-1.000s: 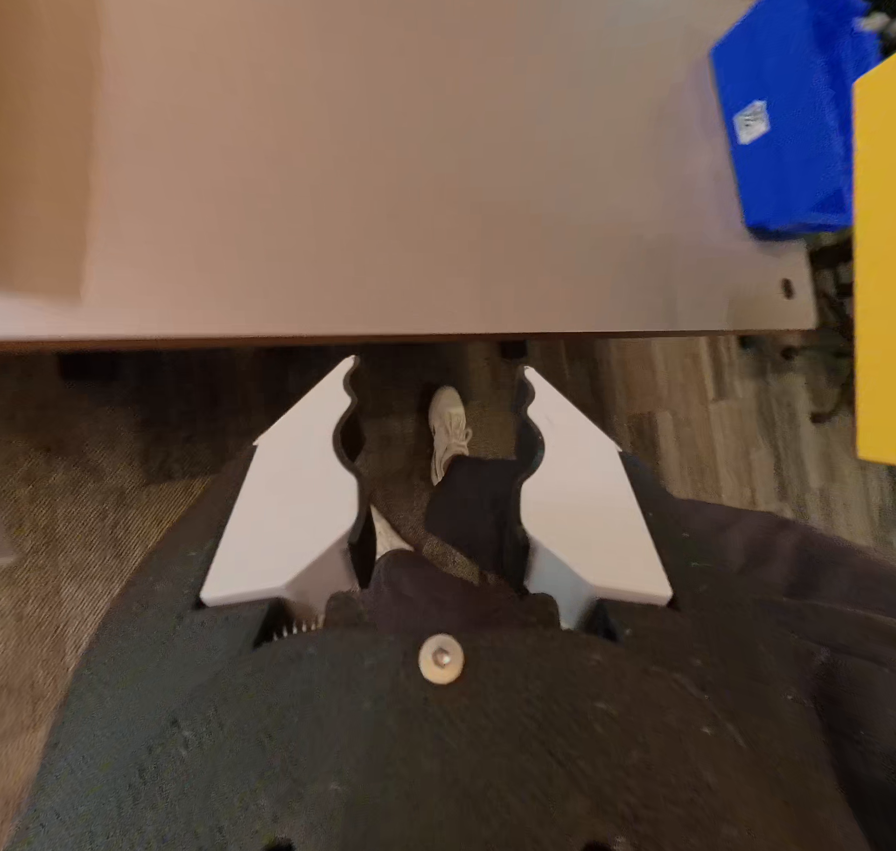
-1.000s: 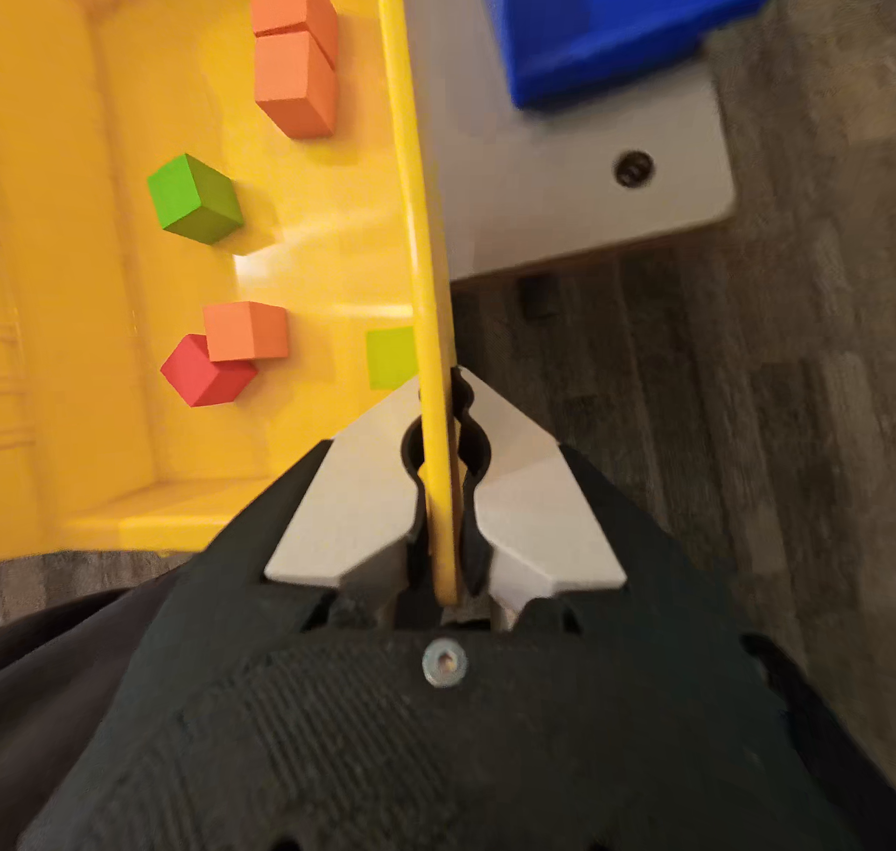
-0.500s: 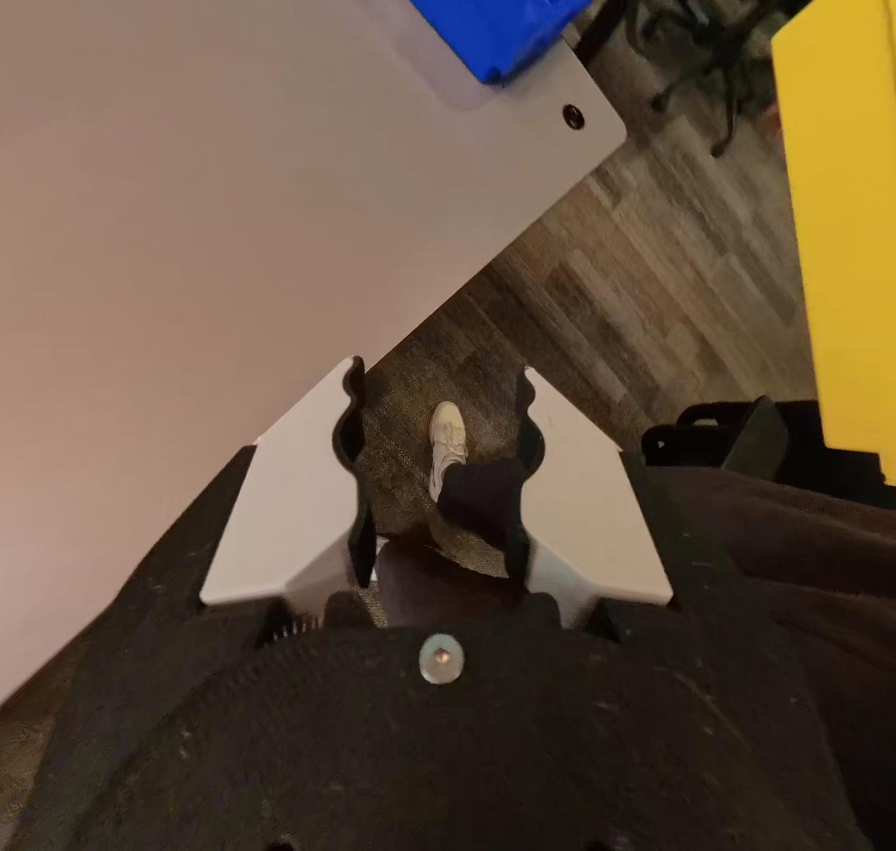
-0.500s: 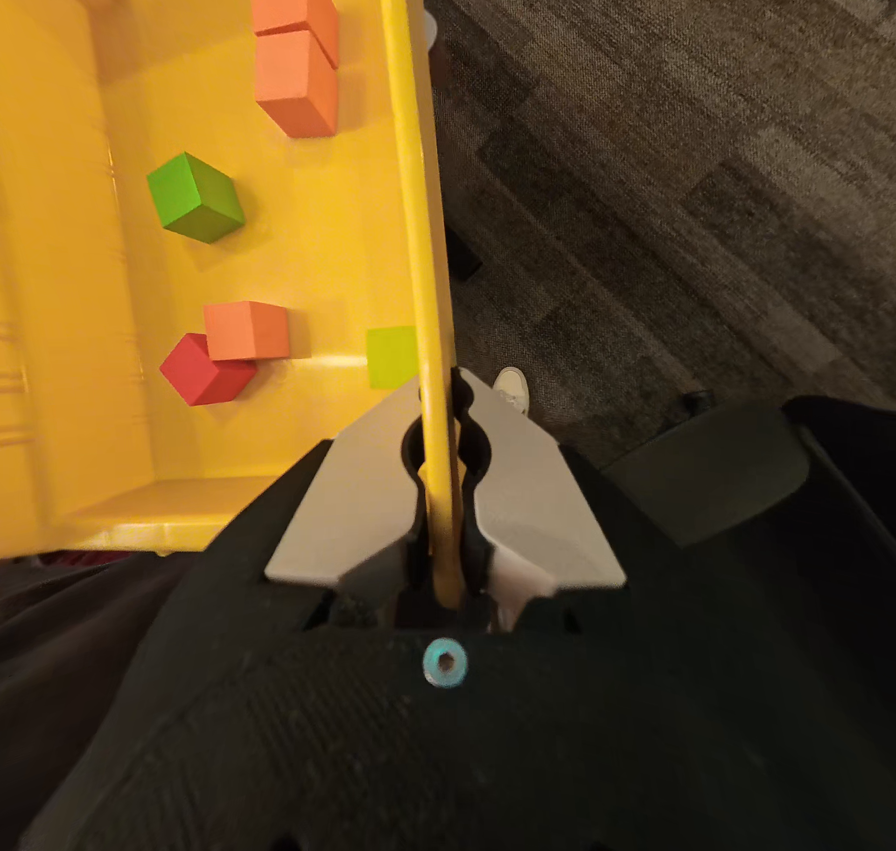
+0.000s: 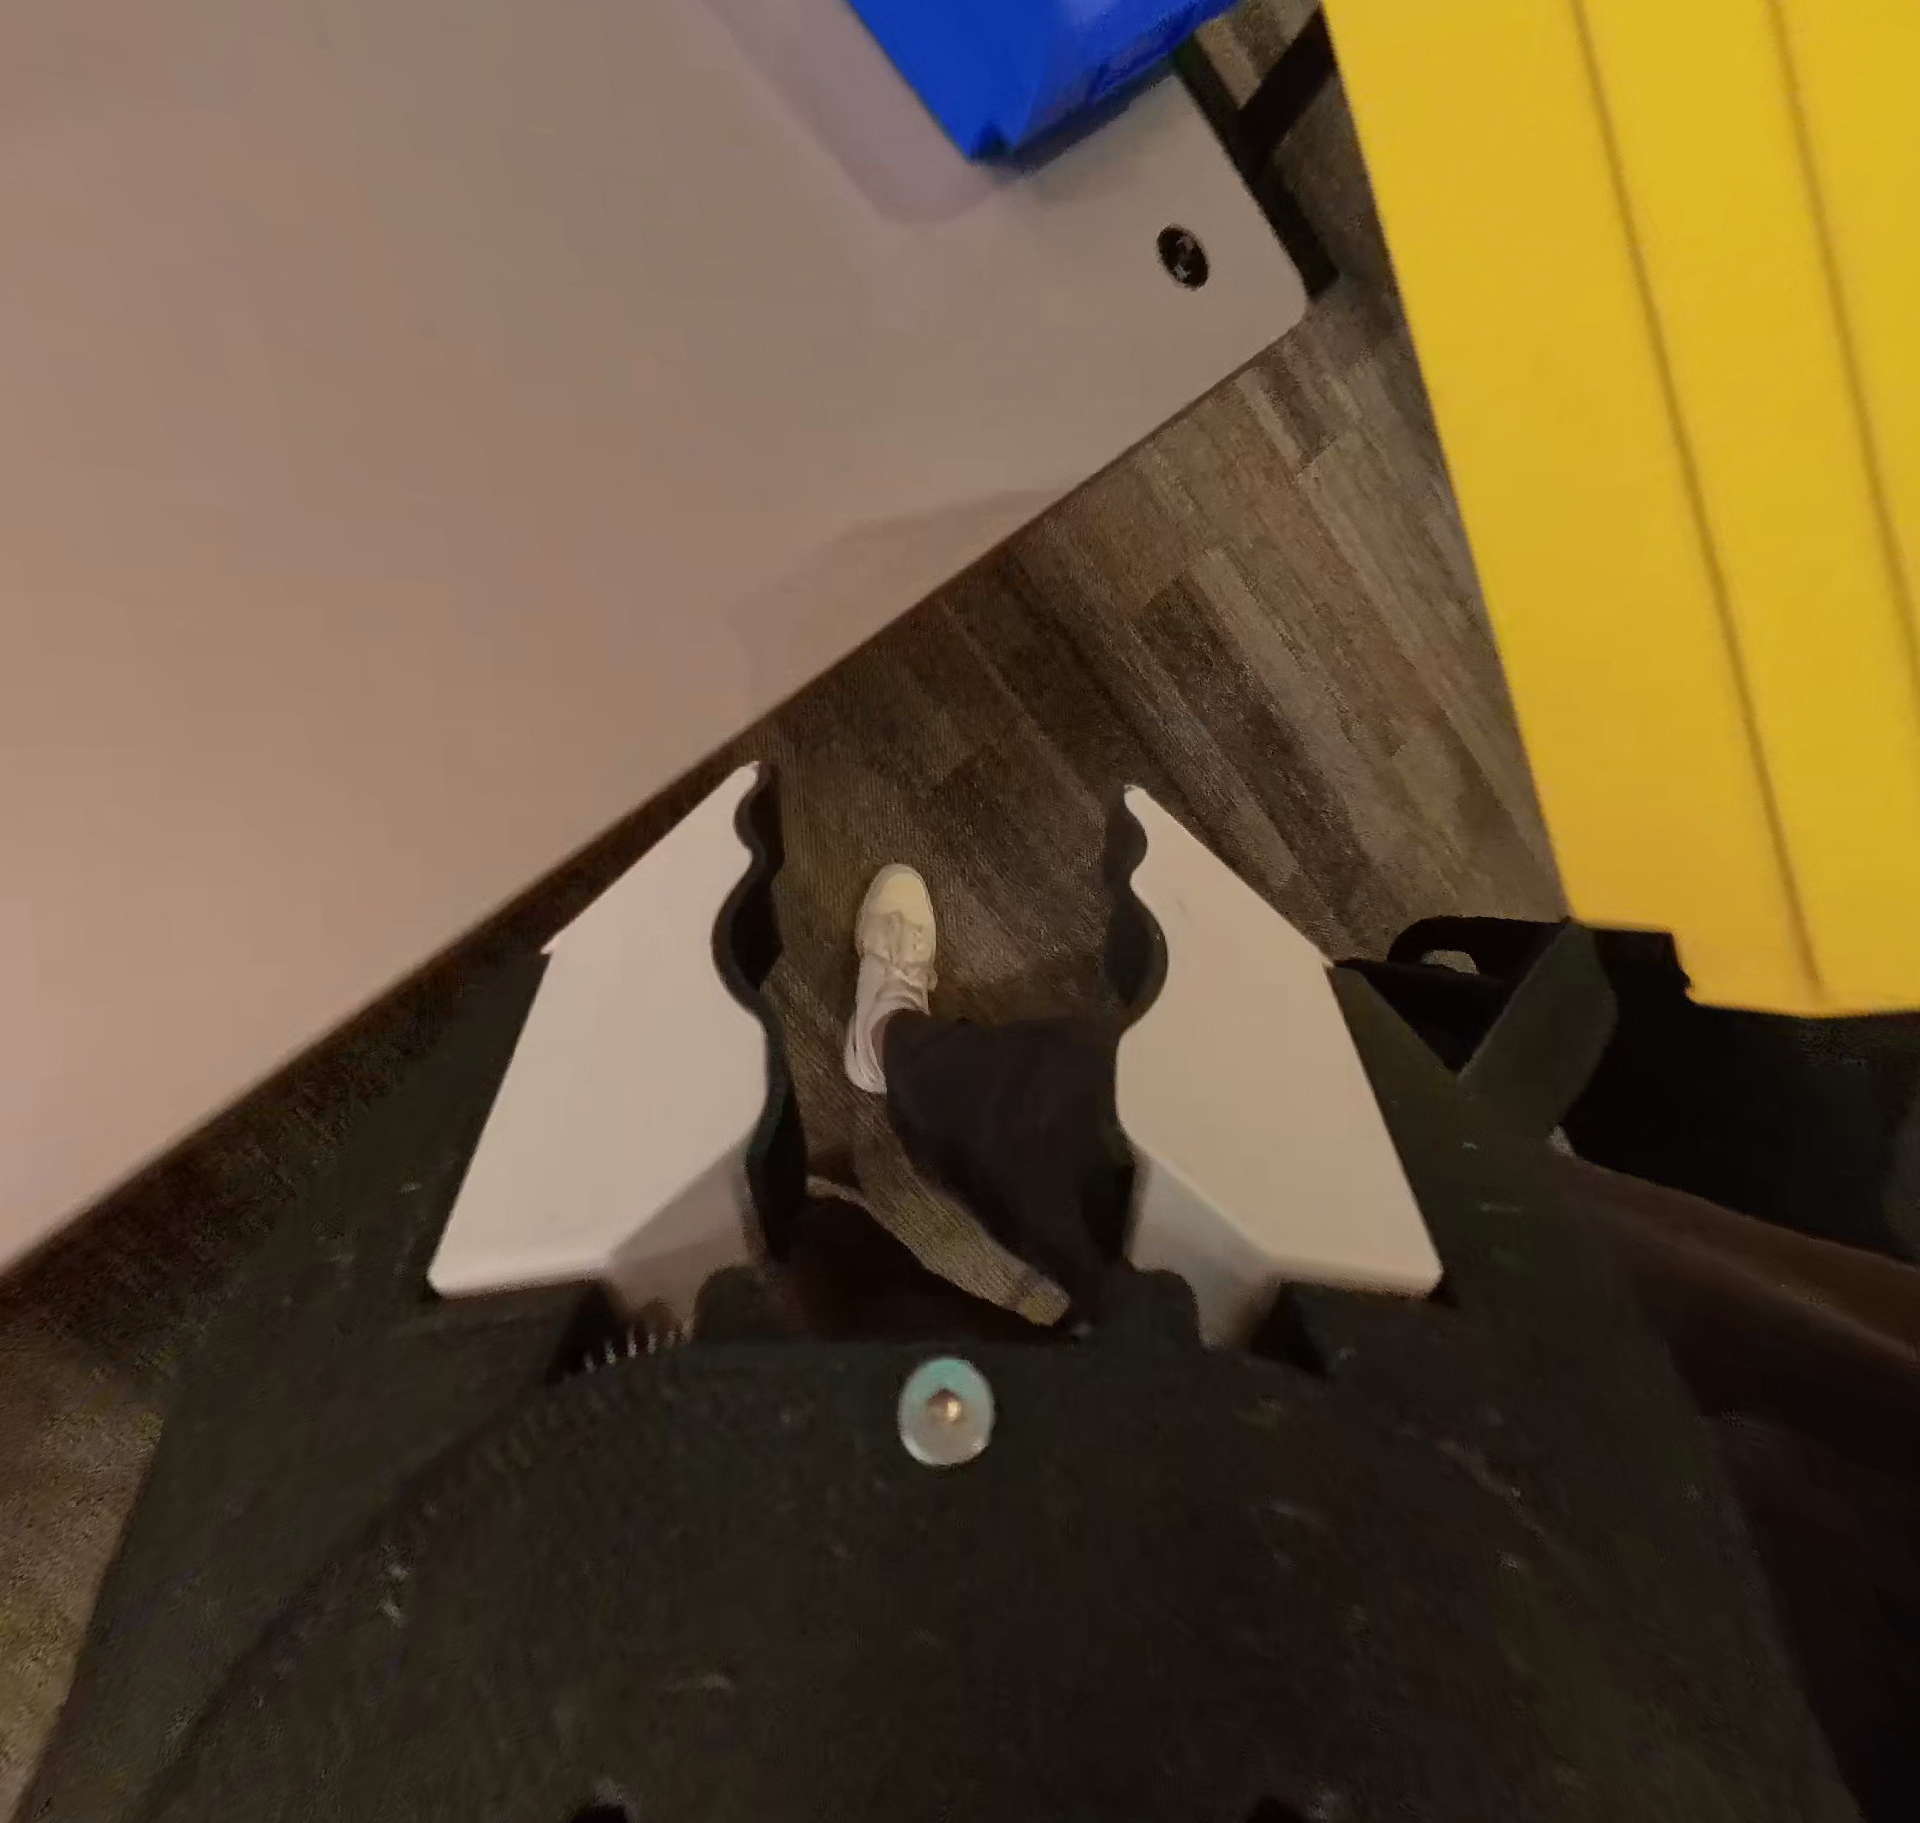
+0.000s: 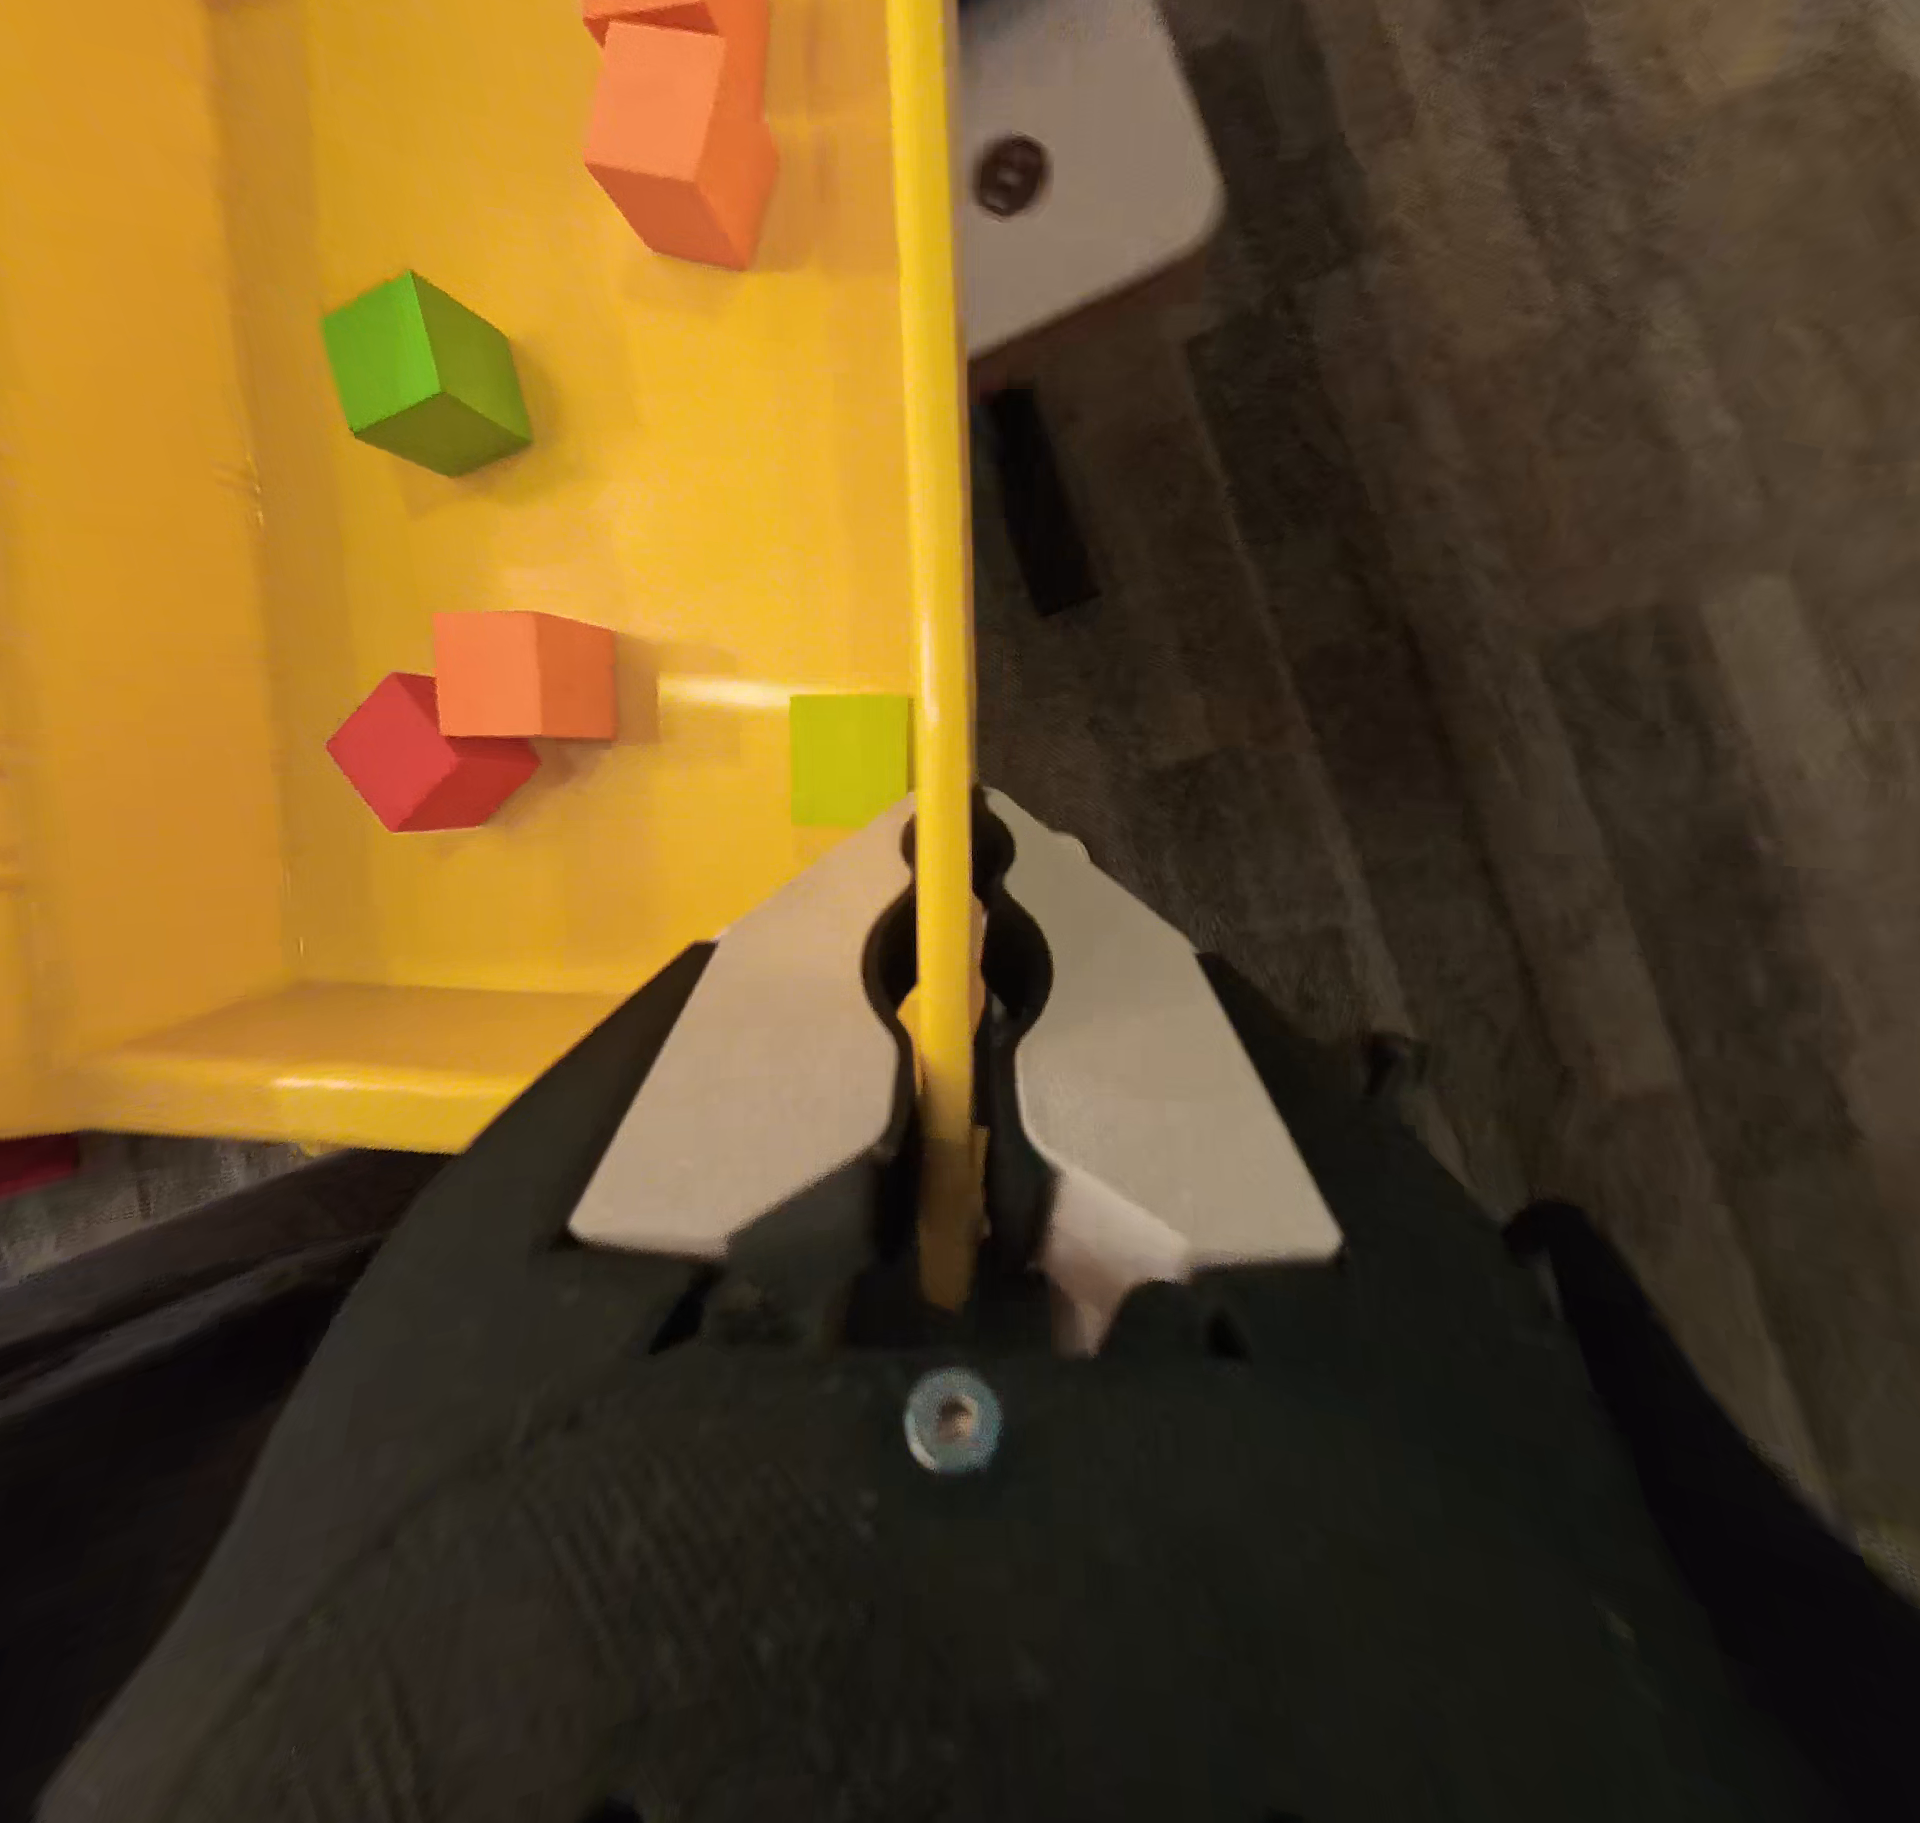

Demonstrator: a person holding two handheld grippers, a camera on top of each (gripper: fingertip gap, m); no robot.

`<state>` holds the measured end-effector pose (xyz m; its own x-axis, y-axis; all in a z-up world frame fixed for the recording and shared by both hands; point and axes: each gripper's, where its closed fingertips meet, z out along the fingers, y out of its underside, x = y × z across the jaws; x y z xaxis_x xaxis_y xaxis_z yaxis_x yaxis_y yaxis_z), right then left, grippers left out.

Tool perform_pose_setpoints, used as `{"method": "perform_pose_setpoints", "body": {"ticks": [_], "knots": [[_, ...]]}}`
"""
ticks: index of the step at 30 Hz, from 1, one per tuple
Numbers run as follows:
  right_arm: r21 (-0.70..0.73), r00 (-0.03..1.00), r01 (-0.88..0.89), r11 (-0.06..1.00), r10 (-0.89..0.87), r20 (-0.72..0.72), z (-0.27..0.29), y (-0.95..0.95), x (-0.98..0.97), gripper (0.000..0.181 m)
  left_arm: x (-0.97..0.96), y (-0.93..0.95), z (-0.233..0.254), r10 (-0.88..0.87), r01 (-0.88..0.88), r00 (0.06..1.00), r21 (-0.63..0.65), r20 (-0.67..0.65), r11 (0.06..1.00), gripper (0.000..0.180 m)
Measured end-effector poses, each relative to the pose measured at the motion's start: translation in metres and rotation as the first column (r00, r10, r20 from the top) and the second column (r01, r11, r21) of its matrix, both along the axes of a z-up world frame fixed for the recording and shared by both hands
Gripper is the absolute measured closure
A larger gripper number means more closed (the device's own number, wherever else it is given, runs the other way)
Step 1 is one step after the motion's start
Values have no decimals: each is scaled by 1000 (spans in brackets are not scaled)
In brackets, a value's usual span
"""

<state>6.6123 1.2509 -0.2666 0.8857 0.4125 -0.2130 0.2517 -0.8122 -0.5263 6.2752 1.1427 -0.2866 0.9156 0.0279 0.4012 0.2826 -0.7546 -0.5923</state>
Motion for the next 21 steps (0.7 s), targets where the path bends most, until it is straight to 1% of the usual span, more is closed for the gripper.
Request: {"method": "perform_pose_setpoints", "body": {"ticks": [2,4,9,15,21], "knots": [[4,993,-113,994,113,-25,-12,24,-44,179,1,-18,-13,32,-31,999,-48,21,998,121],[-11,976,-208,978,207,-61,-30,44,-93,179,0,-33,-21,48,-47,999,-86,13,995,121],[-56,924,-378,924,373,-86,-86,77,-208,179,-21,-49,-16,132,-136,990,-96,-43,986,121],[-55,892,-451,891,451,-13,-134,95,-293,179,-38,-81,-20,226,-234,972,-141,-66,962,121],[-39,897,-441,897,441,14,-164,92,-322,179,-33,-105,-25,234,-243,970,-191,-69,951,121]]}}
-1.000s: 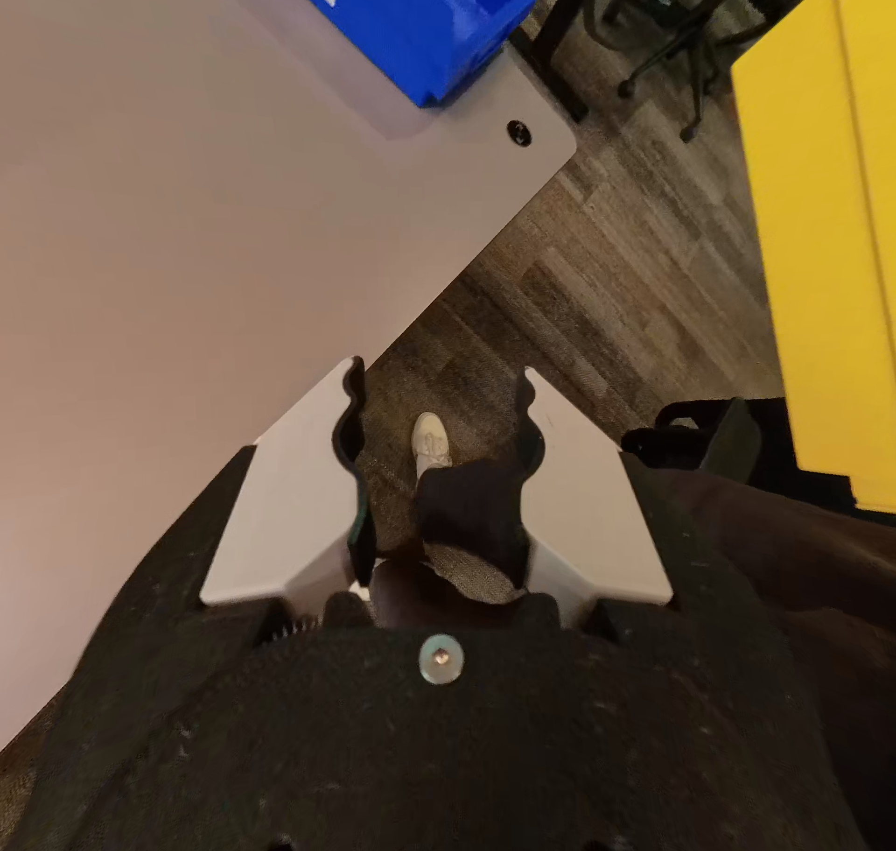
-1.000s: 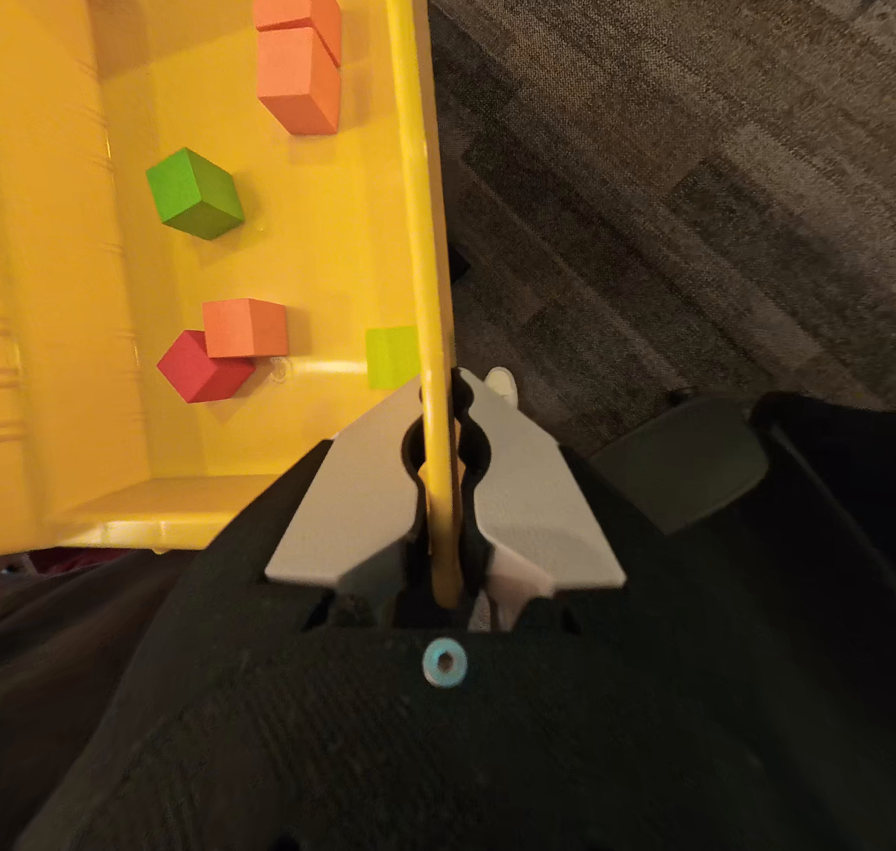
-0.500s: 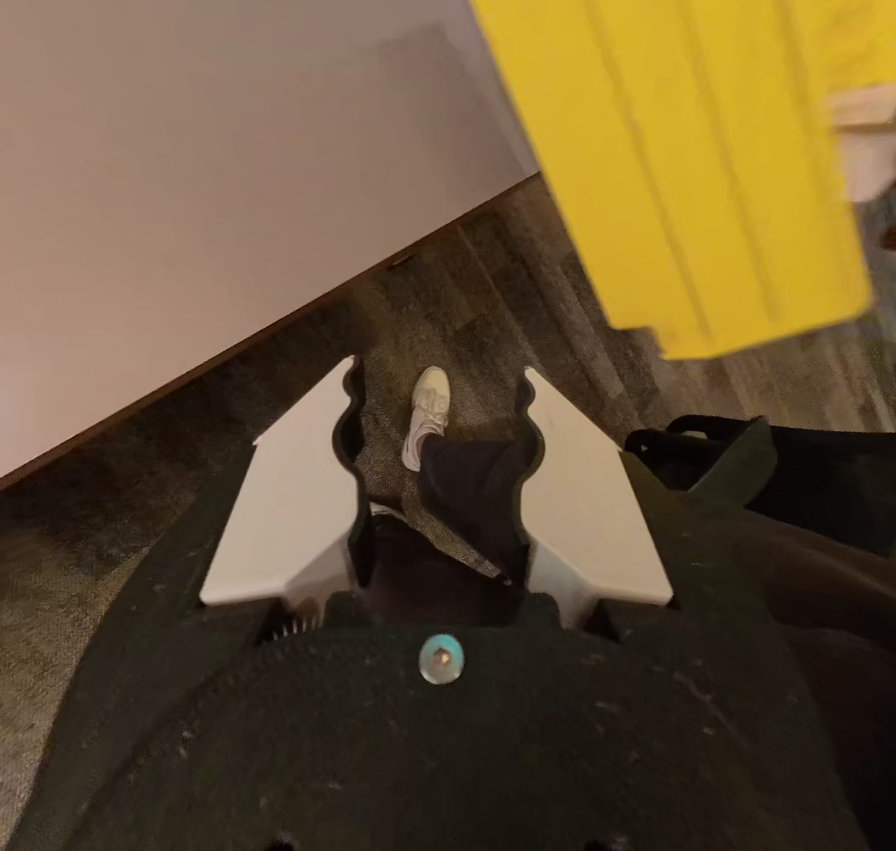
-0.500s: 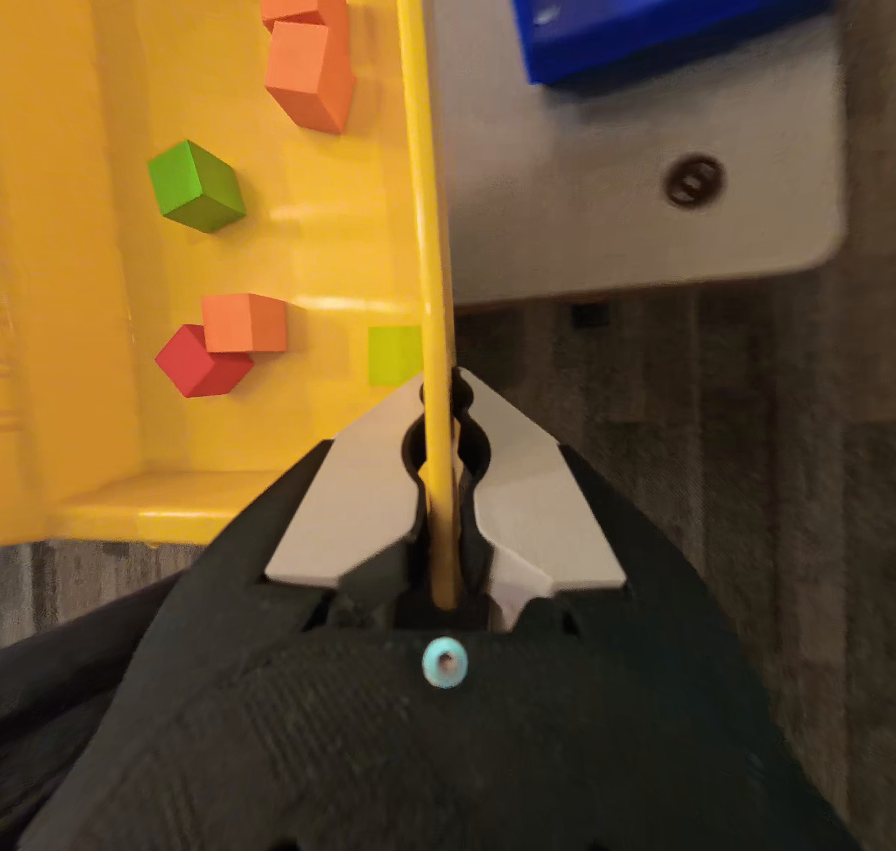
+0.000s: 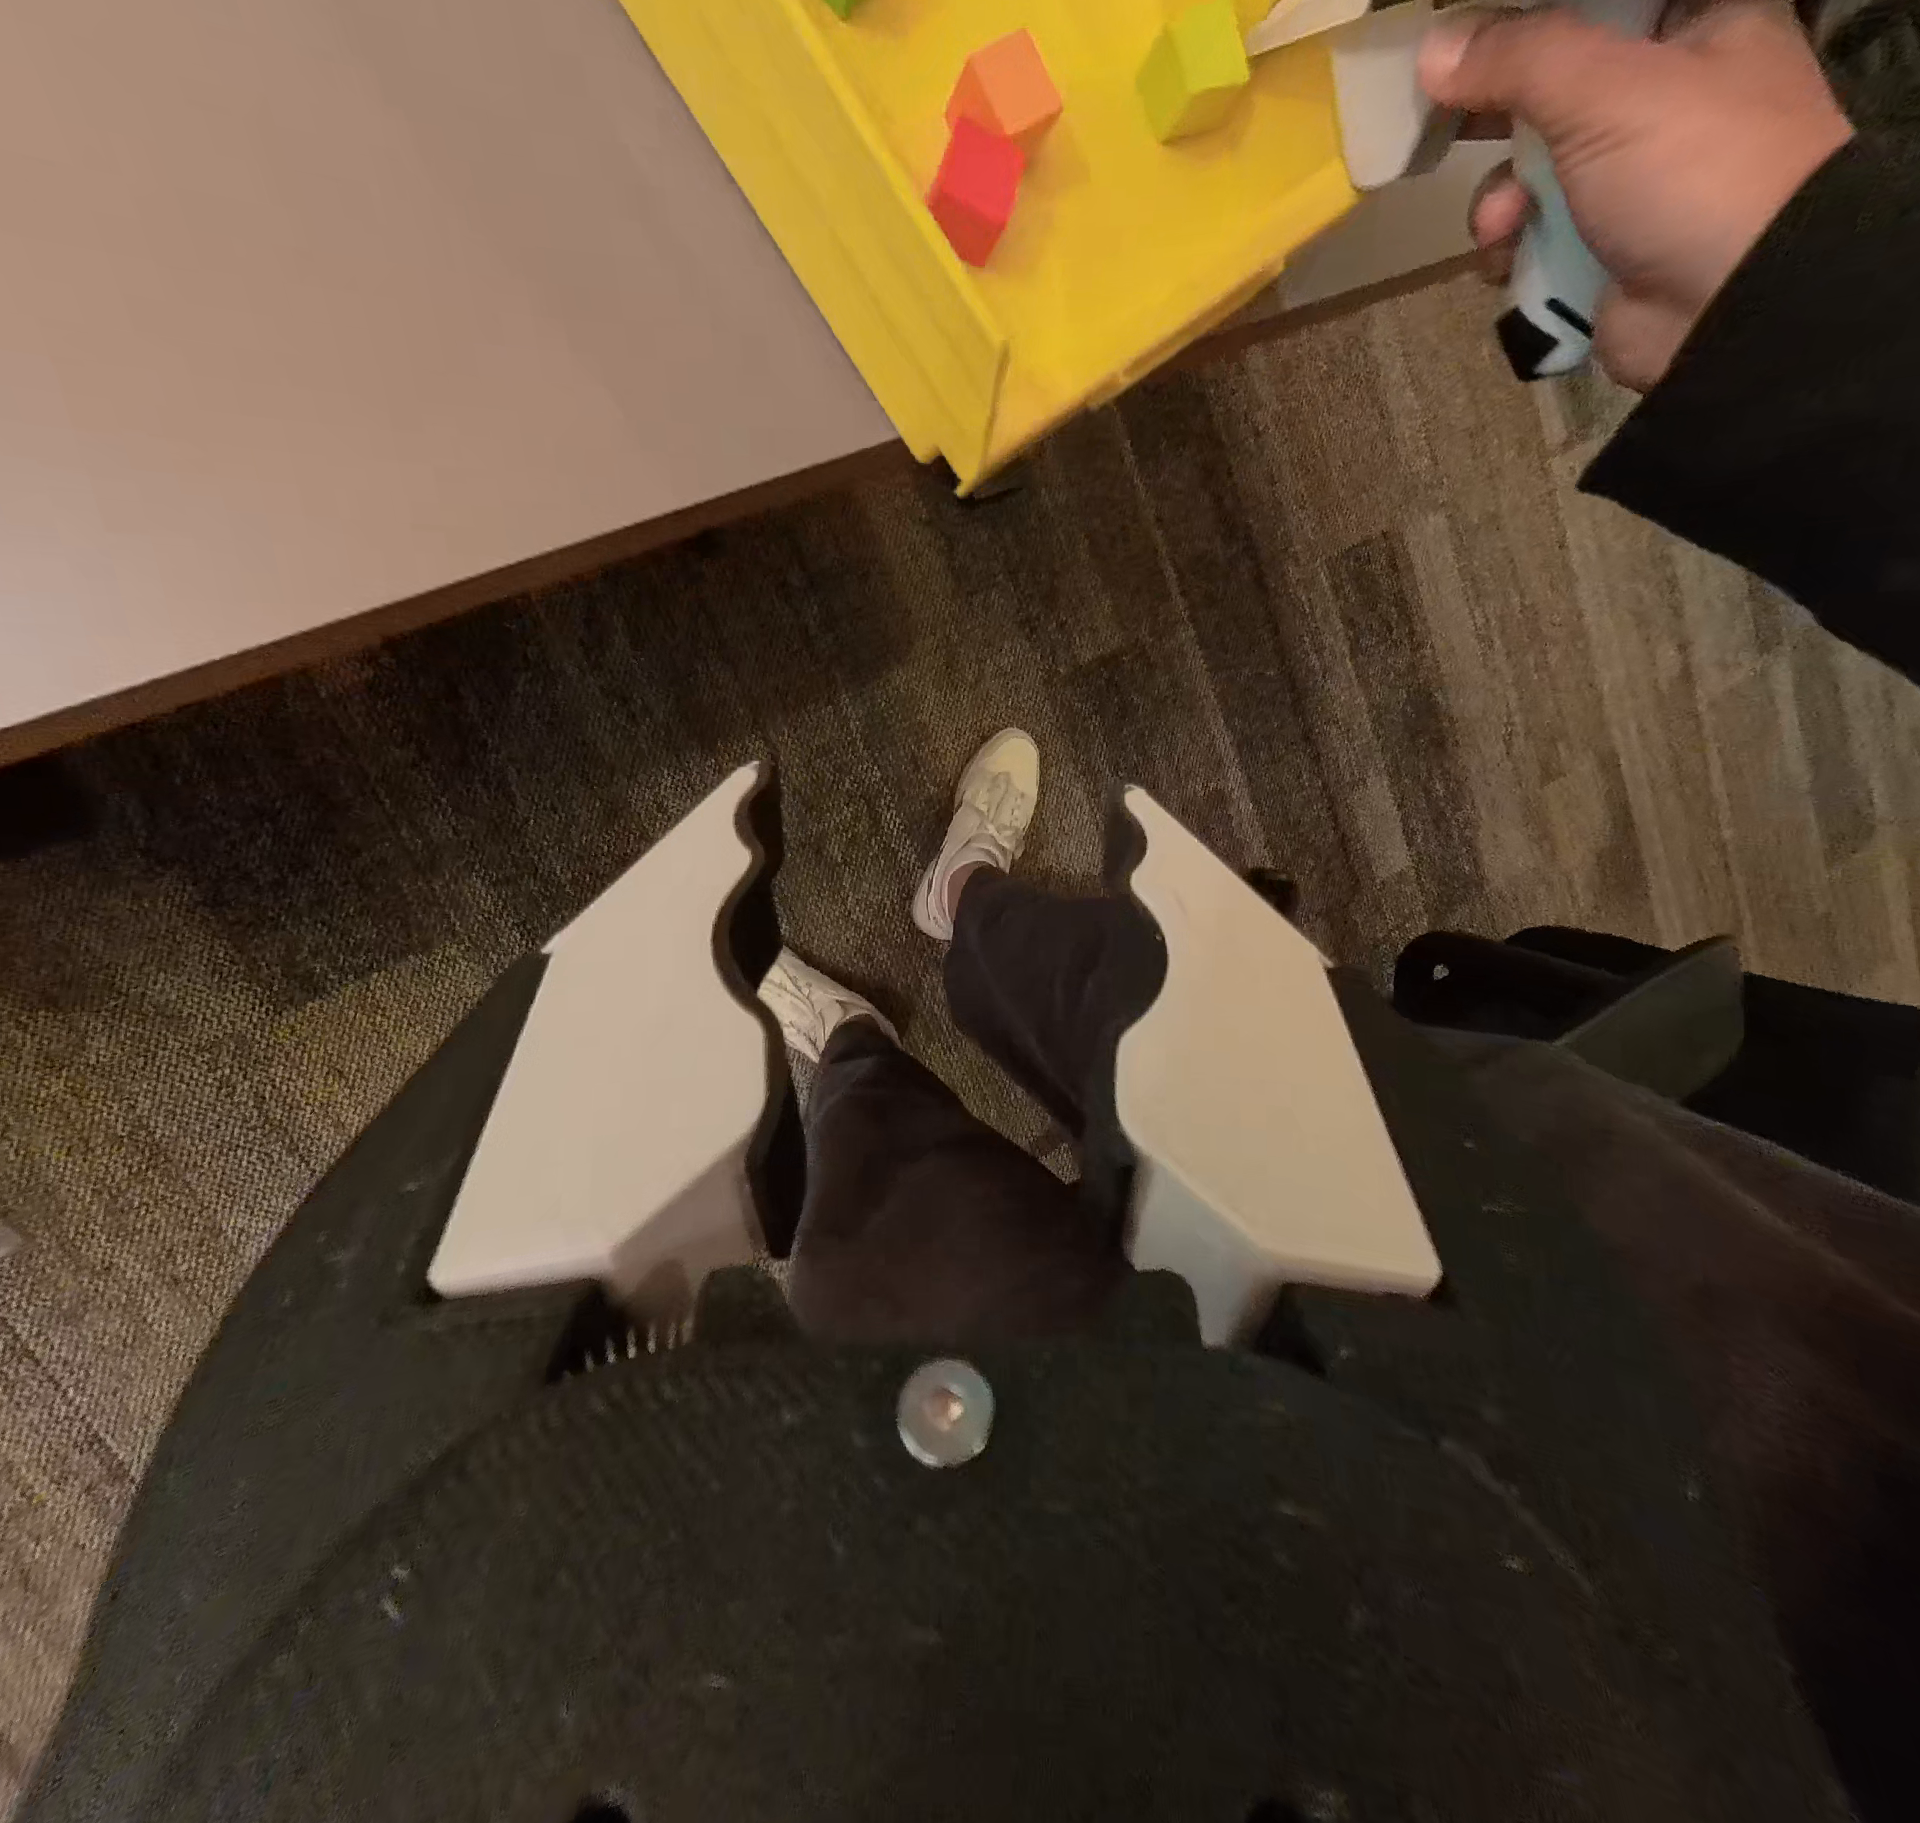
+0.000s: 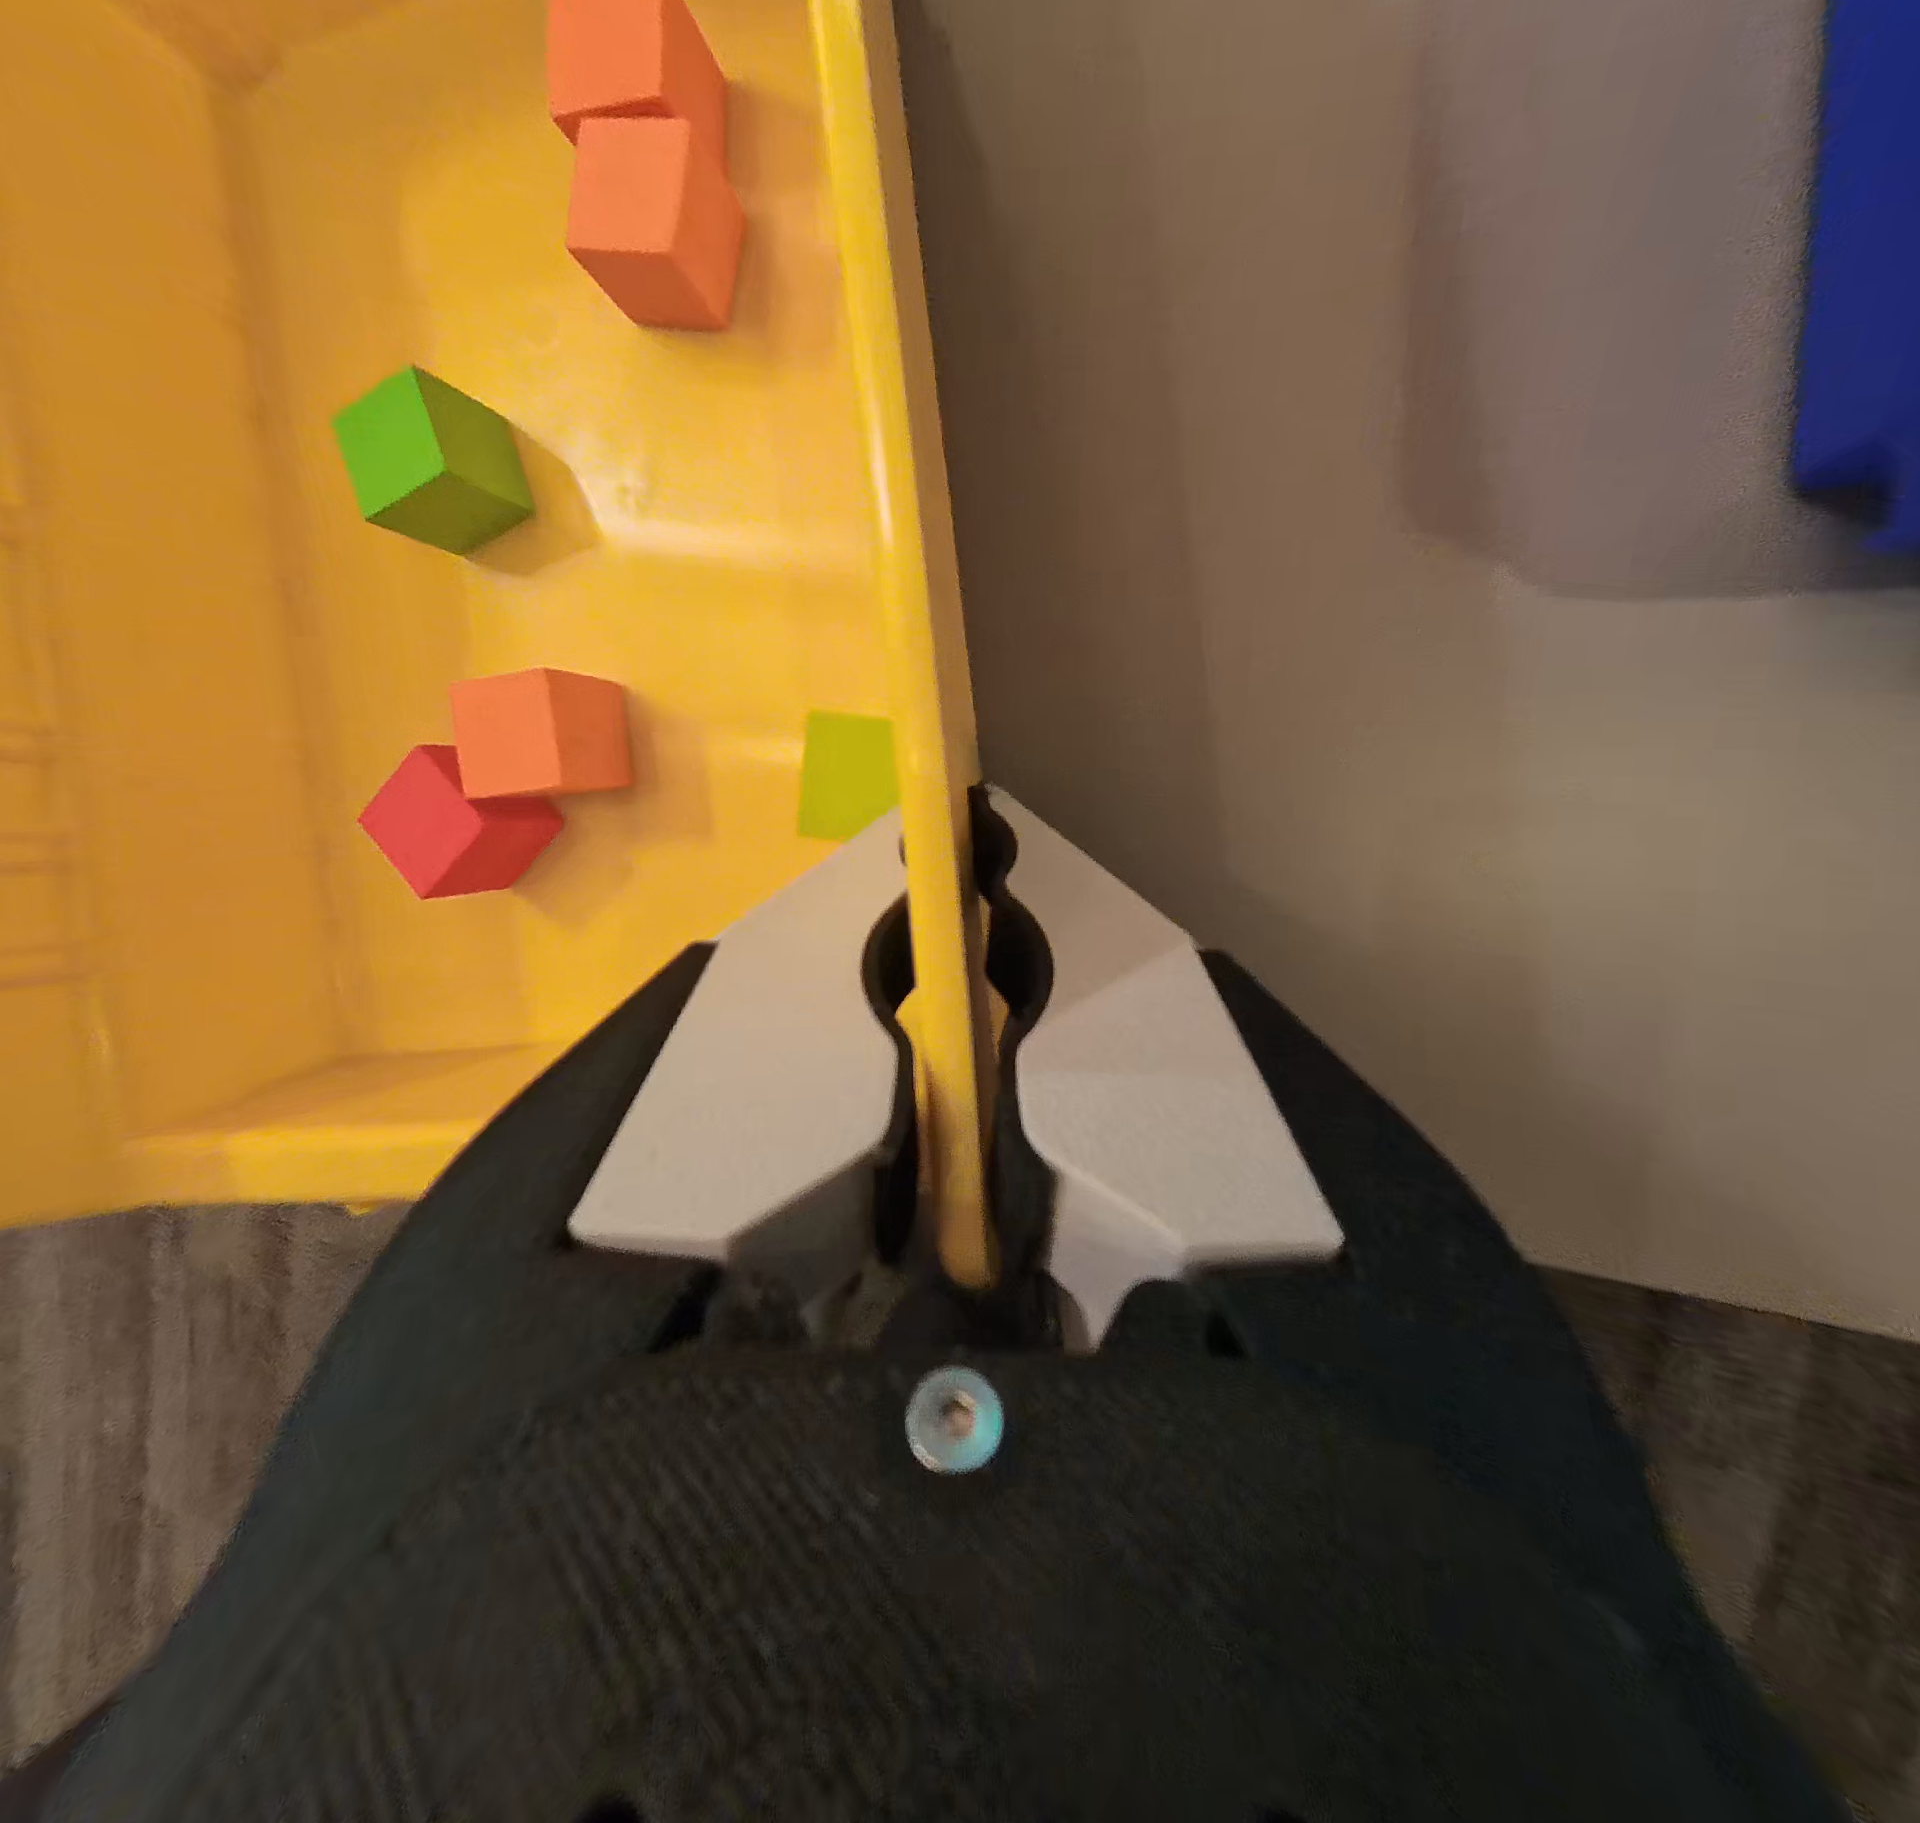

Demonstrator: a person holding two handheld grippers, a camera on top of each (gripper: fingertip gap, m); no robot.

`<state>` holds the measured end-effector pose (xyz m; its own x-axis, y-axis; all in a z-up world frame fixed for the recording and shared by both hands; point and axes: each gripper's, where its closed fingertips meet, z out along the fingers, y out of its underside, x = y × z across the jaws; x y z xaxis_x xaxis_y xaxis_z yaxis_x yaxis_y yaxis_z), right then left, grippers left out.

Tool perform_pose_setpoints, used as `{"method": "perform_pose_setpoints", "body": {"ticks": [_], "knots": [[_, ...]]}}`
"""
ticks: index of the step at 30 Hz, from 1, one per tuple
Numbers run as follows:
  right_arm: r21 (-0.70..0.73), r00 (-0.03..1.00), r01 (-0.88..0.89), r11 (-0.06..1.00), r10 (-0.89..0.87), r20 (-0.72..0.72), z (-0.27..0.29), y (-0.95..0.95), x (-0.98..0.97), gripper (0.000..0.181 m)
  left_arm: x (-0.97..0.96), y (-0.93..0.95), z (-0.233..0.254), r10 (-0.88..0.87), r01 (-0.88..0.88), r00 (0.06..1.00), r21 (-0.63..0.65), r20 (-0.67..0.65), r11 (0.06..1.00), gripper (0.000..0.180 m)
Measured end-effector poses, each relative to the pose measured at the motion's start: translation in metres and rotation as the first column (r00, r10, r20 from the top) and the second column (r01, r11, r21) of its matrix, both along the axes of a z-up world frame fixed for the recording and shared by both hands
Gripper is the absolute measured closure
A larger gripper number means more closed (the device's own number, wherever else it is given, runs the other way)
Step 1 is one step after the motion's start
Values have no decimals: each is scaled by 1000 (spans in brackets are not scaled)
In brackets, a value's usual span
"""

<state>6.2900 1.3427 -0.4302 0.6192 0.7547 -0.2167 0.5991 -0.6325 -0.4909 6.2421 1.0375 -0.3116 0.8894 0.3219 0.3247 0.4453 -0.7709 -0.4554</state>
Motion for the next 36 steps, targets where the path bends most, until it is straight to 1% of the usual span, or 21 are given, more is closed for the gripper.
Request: {"method": "perform_pose_setpoints", "body": {"ticks": [3,4,5,6,8,11,13,15,18,21,23,25,28,31,33,36], "knots": [[23,996,39,999,-37,-84,3,-1,-9,177,7,-5,-1,-48,48,999,-24,-2,999,121],[36,994,47,998,-43,-102,4,0,-10,171,11,-7,-3,-72,72,997,-39,-1,997,121],[33,993,56,998,-52,-110,4,-2,-7,152,14,-9,-4,-99,99,995,-54,3,994,121],[14,991,68,998,-65,-115,3,-5,-1,138,18,-10,-5,-130,130,992,-67,3,989,121],[-28,980,107,994,-111,-168,9,-13,17,126,23,-7,-6,-198,196,980,-80,-5,977,121],[-67,936,166,984,-179,-304,34,-37,66,130,28,9,-3,-285,282,958,-69,-33,957,121],[-47,914,213,976,-216,-342,49,-56,118,132,32,25,1,-324,322,945,-43,-49,946,121],[-6,921,257,966,-246,-303,54,-75,182,133,38,41,6,-359,359,932,-10,-60,933,121],[54,933,328,943,-314,-176,53,-104,283,133,53,59,6,-417,421,906,29,-76,907,121],[94,913,407,909,-401,-75,51,-126,366,134,72,68,-6,-469,472,880,35,-76,881,121],[95,895,446,890,-446,-20,46,-133,404,134,82,71,-19,-481,483,875,34,-65,875,121],[99,884,465,880,-468,2,39,-130,428,134,92,76,-32,-473,476,879,59,-54,878,121],[153,907,412,898,-420,24,13,-109,448,135,100,89,-58,-447,453,892,134,-73,881,120],[162,953,290,943,-300,36,-22,-86,438,137,104,98,-87,-423,438,899,225,-113,870,120],[163,982,189,968,-191,-5,-39,-73,414,143,122,94,-98,-481,478,874,301,-70,825,120],[179,992,49,983,-26,-126,-56,-56,363,146,127,80,-116,-460,478,878,306,-135,823,120]]}}
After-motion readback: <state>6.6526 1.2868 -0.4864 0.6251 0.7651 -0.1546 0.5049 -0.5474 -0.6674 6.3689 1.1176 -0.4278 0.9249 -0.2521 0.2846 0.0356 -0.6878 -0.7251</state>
